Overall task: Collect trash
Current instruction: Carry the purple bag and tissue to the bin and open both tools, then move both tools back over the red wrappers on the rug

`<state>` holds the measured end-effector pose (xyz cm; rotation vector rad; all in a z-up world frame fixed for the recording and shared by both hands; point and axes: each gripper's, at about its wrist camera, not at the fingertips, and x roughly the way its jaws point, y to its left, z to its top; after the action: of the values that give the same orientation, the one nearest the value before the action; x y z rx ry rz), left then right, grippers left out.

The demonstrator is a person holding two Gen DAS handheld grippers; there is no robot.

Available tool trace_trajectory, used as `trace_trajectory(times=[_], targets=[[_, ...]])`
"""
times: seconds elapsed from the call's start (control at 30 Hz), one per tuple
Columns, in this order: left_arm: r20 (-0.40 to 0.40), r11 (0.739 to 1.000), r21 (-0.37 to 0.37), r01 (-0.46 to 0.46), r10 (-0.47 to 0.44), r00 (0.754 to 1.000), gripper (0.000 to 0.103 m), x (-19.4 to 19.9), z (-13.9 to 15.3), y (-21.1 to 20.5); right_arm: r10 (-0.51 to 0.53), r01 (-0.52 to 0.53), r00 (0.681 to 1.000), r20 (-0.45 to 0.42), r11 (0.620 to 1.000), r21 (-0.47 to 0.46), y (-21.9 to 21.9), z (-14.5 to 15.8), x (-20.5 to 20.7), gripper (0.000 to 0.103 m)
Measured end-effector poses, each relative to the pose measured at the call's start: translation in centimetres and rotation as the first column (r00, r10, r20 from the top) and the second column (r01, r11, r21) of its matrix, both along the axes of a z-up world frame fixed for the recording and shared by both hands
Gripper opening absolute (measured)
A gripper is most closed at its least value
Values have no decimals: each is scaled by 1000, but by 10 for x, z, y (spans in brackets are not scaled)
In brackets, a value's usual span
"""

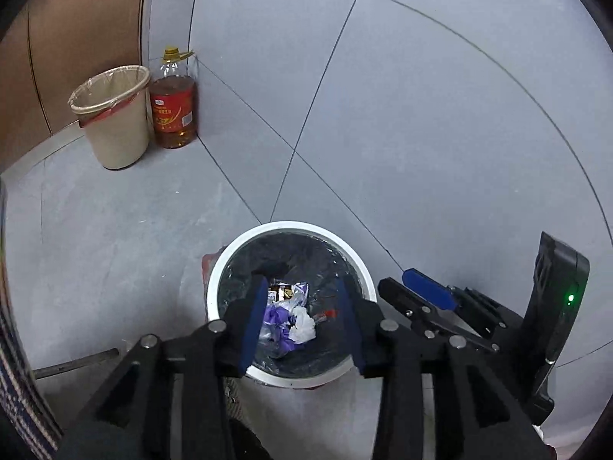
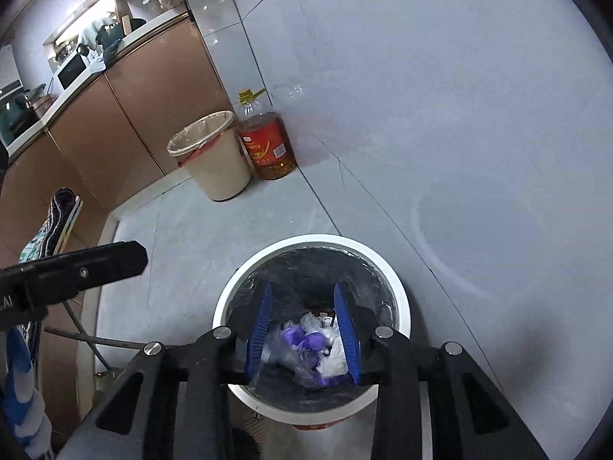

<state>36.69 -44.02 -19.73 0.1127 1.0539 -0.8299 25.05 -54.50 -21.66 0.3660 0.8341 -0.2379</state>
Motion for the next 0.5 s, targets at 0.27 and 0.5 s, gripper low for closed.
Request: trace_trajectory(times=[0.27,0.5], targets=[[99,999,-35,-27,30,995,37,-27,48,43,5,-7,998,68,1000,24,17,38,-22,37],[248,996,-67,-58,73,966,45,-73,104,99,61,-62,985,163,998,0,58,97,-51,45]])
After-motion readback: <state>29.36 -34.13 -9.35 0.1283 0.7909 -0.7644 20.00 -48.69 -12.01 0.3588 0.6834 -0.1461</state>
